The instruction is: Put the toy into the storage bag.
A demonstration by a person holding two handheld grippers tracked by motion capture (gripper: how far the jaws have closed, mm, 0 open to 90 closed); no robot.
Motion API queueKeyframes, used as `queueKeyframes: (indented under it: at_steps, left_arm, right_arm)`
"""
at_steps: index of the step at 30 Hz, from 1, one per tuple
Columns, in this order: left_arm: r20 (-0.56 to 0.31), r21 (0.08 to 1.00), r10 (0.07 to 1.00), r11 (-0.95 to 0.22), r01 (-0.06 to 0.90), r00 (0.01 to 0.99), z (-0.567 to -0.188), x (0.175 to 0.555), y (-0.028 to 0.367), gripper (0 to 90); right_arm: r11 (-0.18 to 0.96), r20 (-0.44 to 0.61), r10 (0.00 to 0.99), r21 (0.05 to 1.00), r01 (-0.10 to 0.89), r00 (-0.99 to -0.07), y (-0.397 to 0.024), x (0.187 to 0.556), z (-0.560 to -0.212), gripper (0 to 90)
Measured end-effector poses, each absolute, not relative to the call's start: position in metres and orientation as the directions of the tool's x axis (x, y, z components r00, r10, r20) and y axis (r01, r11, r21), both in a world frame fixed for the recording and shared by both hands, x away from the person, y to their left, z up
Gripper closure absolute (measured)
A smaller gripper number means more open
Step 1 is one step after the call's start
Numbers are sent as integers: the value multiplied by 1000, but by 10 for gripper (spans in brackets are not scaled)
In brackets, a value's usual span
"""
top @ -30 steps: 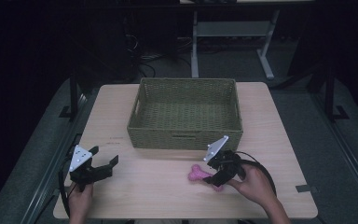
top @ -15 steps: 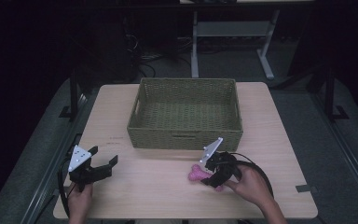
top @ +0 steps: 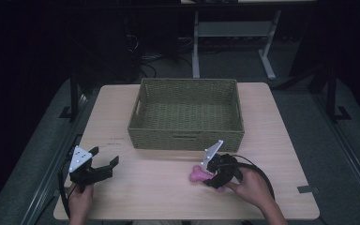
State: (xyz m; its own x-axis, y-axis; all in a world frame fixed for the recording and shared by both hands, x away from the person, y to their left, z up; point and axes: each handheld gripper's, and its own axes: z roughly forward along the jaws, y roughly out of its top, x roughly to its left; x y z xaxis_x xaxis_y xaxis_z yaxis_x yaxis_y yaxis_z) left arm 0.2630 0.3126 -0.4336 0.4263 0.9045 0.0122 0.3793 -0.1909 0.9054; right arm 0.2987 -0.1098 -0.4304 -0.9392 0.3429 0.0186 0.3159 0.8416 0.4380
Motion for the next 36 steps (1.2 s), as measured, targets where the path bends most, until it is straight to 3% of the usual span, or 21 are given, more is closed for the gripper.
queueKeyframes:
  at_steps: [26,36]
  left_arm:
    - [9,907,906,-185,378,423,-433,263,315,133]
    - [3,908,907,-179,380,421,-433,263,315,133]
  right_arm:
    - [879,-40,314,390,275,-948,-101,296,-438,567]
    - [863,42,288,422,278,-957,-109,302,-435,581]
